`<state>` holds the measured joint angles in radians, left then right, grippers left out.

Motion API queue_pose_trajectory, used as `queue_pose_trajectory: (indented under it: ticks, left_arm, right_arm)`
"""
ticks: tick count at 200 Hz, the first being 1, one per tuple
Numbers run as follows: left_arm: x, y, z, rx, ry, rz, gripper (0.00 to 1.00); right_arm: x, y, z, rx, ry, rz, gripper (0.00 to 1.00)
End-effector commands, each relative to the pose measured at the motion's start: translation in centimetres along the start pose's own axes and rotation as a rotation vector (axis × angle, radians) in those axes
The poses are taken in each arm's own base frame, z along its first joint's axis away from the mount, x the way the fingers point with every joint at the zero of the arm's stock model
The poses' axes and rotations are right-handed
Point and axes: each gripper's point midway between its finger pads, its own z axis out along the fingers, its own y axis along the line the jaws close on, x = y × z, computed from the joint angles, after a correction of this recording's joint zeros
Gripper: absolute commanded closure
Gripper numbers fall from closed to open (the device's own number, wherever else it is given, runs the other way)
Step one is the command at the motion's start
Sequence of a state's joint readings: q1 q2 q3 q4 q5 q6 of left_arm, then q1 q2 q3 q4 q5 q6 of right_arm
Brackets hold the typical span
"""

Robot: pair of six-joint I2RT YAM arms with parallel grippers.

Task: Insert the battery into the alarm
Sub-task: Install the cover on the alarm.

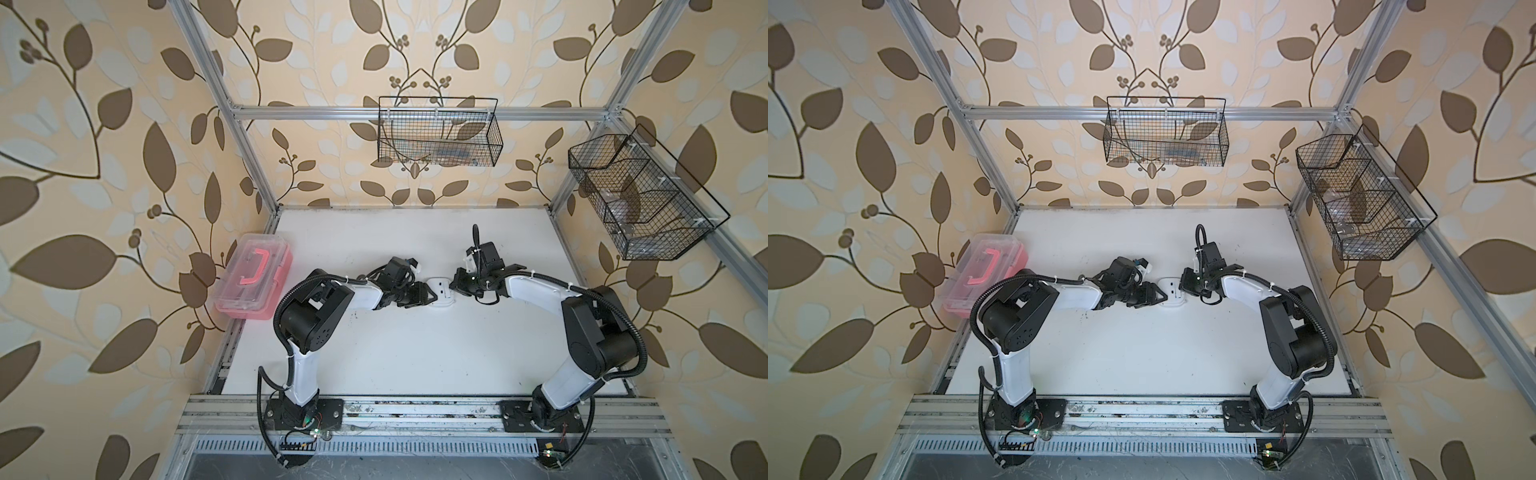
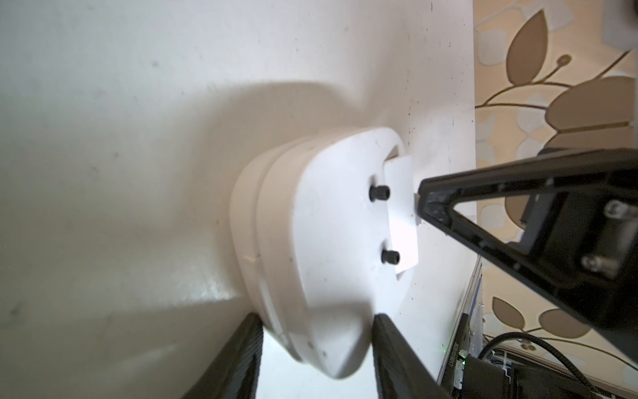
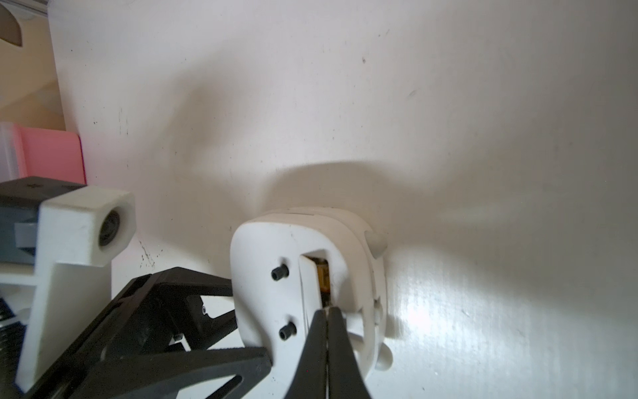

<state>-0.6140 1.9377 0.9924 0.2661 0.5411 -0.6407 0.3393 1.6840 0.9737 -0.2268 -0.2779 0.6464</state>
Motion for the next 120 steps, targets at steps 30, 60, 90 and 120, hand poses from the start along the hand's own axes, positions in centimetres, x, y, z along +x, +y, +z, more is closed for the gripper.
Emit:
queue_pose_trajectory:
  ticks: [30, 60, 90, 120]
  left_arm:
    - [0.77, 1.14, 1.13, -0.041, 0.029, -0.004, 0.48]
    - [0.84, 1.23, 1.12, -0.043, 0.031, -0.006, 0.48]
    - [0.87, 1.29, 1.12, -0.046, 0.03, -0.006, 0.48]
    - [0.98, 1.37, 1.1, -0.048, 0.031, -0.006, 0.48]
  right_arm:
    - [2.16, -0.36, 1.32, 0.046, 0.074, -0.041, 0.87]
    - [2.22, -0.23, 1.43, 0.064, 0.069, -0.085, 0.81]
    - [2.14, -0.03, 1.4, 0.062, 0.062, -0.101, 0.91]
    - [2.0, -0.02, 1.22, 0.067, 0.053, -0.115, 0.98]
